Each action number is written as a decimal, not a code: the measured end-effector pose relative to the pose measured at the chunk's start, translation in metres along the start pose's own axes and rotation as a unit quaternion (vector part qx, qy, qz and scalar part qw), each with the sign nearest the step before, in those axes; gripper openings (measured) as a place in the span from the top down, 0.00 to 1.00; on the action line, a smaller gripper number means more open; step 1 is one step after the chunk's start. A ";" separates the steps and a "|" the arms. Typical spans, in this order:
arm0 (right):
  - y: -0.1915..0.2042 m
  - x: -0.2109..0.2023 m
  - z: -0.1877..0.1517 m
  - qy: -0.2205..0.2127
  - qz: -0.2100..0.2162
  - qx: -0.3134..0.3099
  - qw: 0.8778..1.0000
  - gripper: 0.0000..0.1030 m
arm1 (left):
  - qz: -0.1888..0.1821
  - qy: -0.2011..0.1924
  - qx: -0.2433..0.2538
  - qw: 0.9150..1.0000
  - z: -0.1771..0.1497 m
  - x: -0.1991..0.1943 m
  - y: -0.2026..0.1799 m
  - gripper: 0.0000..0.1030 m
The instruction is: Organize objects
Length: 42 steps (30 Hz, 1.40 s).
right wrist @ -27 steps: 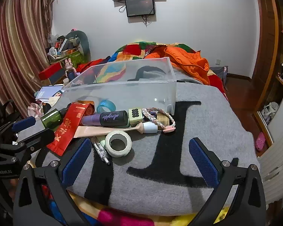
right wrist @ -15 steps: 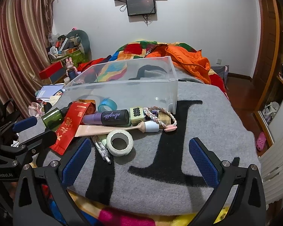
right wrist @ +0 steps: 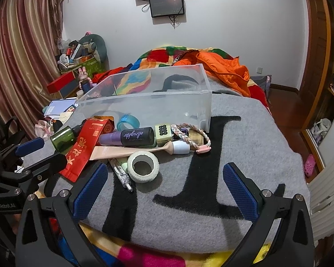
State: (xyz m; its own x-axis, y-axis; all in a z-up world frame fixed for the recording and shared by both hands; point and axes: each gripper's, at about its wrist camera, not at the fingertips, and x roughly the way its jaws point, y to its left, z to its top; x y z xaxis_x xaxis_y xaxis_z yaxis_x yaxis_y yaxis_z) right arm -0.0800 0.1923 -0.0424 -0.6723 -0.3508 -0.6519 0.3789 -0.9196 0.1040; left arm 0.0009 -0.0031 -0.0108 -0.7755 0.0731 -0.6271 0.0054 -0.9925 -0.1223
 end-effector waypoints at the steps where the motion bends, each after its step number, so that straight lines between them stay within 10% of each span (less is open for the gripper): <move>1: 0.000 0.000 0.000 0.000 0.000 0.000 1.000 0.00 | 0.000 0.000 0.001 1.000 0.000 0.000 0.000 0.00; 42: 0.005 0.014 0.002 0.013 0.012 -0.009 1.000 0.00 | -0.002 0.003 0.005 1.000 -0.001 0.006 0.010 0.00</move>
State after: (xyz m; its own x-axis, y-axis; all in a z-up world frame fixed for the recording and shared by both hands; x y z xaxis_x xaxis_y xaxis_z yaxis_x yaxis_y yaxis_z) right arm -0.0888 0.1824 -0.0488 -0.6470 -0.3672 -0.6683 0.4060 -0.9077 0.1058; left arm -0.0027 -0.0128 -0.0162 -0.7719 0.0767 -0.6310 -0.0030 -0.9931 -0.1170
